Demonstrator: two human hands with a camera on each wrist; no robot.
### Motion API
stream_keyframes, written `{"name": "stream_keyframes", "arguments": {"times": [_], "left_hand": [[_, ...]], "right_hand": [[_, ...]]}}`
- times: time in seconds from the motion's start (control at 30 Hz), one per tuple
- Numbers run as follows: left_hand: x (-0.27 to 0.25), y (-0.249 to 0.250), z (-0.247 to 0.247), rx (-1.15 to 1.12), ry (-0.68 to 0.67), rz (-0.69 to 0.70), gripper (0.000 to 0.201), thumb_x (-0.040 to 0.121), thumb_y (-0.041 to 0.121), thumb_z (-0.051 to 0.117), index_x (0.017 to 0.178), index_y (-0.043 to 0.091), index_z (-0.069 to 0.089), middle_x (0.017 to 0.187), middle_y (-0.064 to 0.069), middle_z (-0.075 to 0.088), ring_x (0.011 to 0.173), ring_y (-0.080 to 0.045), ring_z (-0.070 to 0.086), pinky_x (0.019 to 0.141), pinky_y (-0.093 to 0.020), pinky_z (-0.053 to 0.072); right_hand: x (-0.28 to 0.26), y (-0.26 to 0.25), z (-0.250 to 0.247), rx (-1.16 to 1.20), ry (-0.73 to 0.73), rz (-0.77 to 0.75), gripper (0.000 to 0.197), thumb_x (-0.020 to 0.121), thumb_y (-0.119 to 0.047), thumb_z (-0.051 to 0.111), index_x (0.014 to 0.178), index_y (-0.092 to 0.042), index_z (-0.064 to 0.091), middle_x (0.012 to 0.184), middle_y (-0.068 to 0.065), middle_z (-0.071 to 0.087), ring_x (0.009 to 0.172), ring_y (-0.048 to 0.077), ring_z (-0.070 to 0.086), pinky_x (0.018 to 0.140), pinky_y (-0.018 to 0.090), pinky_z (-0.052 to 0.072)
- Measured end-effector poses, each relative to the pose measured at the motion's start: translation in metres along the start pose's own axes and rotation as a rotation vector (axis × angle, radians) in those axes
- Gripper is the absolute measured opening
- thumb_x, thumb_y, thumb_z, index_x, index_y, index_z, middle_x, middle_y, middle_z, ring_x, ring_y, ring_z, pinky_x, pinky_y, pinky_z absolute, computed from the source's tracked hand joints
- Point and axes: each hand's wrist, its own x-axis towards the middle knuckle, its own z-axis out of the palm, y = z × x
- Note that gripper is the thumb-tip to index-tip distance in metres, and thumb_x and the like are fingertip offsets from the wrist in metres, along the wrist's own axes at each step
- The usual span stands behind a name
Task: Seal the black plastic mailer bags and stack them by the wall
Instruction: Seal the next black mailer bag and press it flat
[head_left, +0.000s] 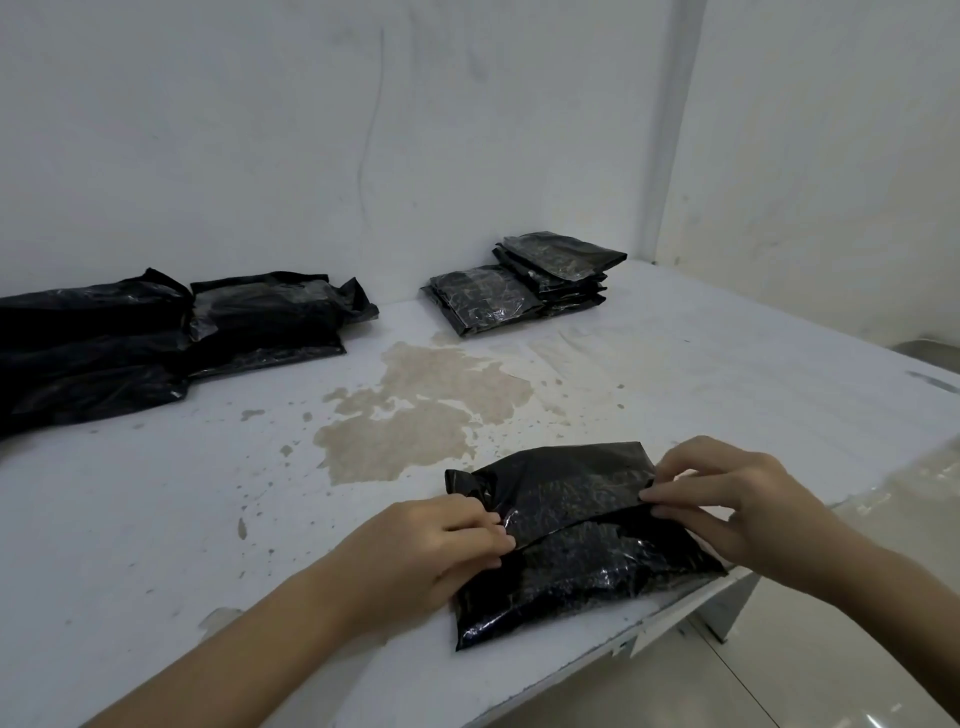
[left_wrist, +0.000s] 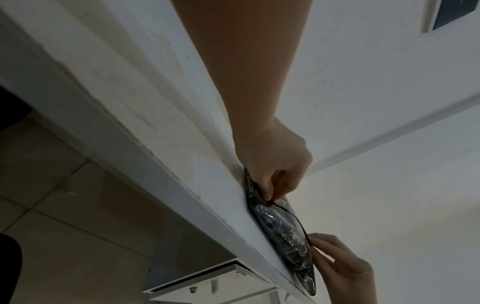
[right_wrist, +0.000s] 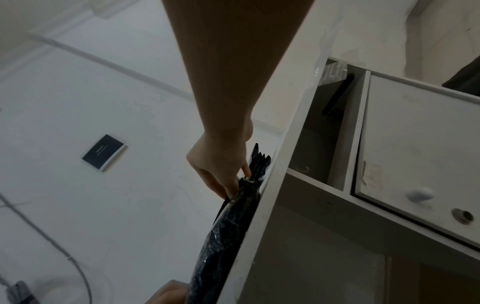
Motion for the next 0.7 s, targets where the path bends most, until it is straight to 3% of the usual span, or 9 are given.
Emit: {"name": "stream_keyframes", "arguments": {"times": [0.03, 0.13, 0.2, 0.3, 0.4, 0.5, 0.6, 0.7], "left_hand": [[0.0, 0.0, -0.001, -0.011, -0.016, -0.005, 0.022, 0.096, 0.025, 0.051, 0.105, 0.018, 0.07, 0.099, 0.002, 0.069, 0.093, -0.011, 0.067, 0.071, -0.026, 0.056], [0.002, 0.0, -0.004, -0.053, -0.044, -0.023, 0.021, 0.096, 0.024, 0.051, 0.108, 0.019, 0.067, 0.1, 0.003, 0.068, 0.092, -0.011, 0.067, 0.073, -0.026, 0.055], [0.003, 0.002, -0.005, -0.081, -0.06, -0.044, 0.022, 0.094, 0.021, 0.051, 0.109, 0.018, 0.067, 0.101, 0.004, 0.067, 0.092, -0.01, 0.066, 0.074, -0.025, 0.054], [0.003, 0.002, -0.006, -0.142, -0.068, -0.099, 0.021, 0.092, 0.018, 0.051, 0.109, 0.022, 0.063, 0.102, 0.01, 0.061, 0.092, -0.006, 0.064, 0.075, -0.025, 0.054], [0.002, 0.004, -0.004, -0.141, -0.036, -0.13, 0.015, 0.091, 0.016, 0.05, 0.101, 0.024, 0.057, 0.098, 0.013, 0.054, 0.089, -0.009, 0.065, 0.071, -0.029, 0.055], [0.005, 0.008, -0.002, 0.019, 0.005, -0.098, 0.017, 0.085, 0.01, 0.057, 0.089, 0.025, 0.05, 0.088, 0.011, 0.055, 0.081, -0.01, 0.061, 0.056, -0.025, 0.051], [0.006, 0.013, 0.001, 0.121, 0.023, -0.108, 0.034, 0.075, 0.002, 0.07, 0.084, 0.026, 0.046, 0.076, 0.011, 0.051, 0.072, -0.007, 0.048, 0.051, -0.022, 0.043], [0.004, 0.017, 0.003, 0.169, 0.013, -0.17, 0.02, 0.079, 0.008, 0.057, 0.083, 0.025, 0.047, 0.076, 0.011, 0.051, 0.07, -0.006, 0.045, 0.048, -0.022, 0.043]], "right_hand": [[-0.001, 0.002, -0.002, -0.044, -0.042, -0.008, 0.023, 0.089, -0.028, 0.055, 0.094, -0.024, 0.077, 0.092, -0.011, 0.065, 0.079, 0.003, 0.061, 0.059, 0.025, 0.053], [-0.005, 0.005, -0.002, -0.165, -0.072, -0.063, 0.032, 0.074, -0.006, 0.061, 0.097, -0.022, 0.077, 0.087, -0.01, 0.069, 0.077, 0.007, 0.062, 0.053, 0.023, 0.052], [-0.01, 0.005, 0.001, -0.159, -0.026, -0.09, 0.024, 0.088, -0.013, 0.055, 0.094, -0.017, 0.078, 0.08, -0.007, 0.07, 0.071, 0.01, 0.061, 0.053, 0.022, 0.051], [-0.018, -0.001, 0.01, -0.158, 0.075, -0.112, 0.048, 0.102, -0.028, 0.034, 0.092, -0.009, 0.077, 0.077, -0.003, 0.07, 0.065, 0.013, 0.056, 0.052, 0.022, 0.048], [-0.023, -0.007, 0.016, -0.165, 0.148, -0.127, 0.029, 0.101, -0.022, 0.04, 0.099, -0.012, 0.067, 0.077, 0.002, 0.07, 0.065, 0.014, 0.053, 0.05, 0.022, 0.047], [-0.023, -0.011, 0.018, -0.192, 0.161, -0.163, 0.014, 0.097, -0.015, 0.044, 0.102, -0.014, 0.057, 0.073, 0.004, 0.068, 0.058, 0.02, 0.056, 0.048, 0.024, 0.048], [-0.021, -0.008, 0.012, -0.176, 0.066, -0.119, 0.031, 0.098, -0.016, 0.041, 0.098, -0.012, 0.072, 0.073, 0.0, 0.066, 0.064, 0.015, 0.054, 0.047, 0.024, 0.047], [-0.014, -0.013, 0.002, -0.184, -0.019, -0.028, 0.024, 0.077, -0.007, 0.06, 0.092, -0.015, 0.078, 0.073, -0.007, 0.066, 0.068, 0.008, 0.054, 0.049, 0.024, 0.048]]}}
